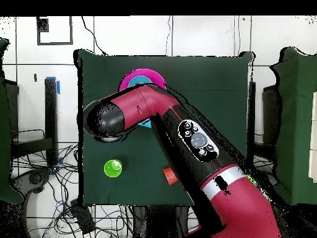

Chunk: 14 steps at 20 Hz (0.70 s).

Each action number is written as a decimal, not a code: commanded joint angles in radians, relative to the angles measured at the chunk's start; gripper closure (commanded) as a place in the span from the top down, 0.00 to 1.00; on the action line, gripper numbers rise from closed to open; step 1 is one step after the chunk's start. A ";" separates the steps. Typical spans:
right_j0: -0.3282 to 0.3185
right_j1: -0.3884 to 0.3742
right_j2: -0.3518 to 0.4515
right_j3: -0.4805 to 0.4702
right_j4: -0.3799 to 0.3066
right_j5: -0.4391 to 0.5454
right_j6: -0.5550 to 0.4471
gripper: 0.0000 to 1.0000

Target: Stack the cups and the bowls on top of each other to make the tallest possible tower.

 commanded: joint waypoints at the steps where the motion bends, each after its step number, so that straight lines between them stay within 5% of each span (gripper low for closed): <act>1: 0.051 -0.100 -0.063 0.137 -0.033 -0.035 0.033 1.00; 6: 0.133 -0.194 -0.197 0.169 -0.024 0.003 0.229 1.00; 14: 0.254 -0.274 -0.377 0.167 -0.029 0.054 0.370 1.00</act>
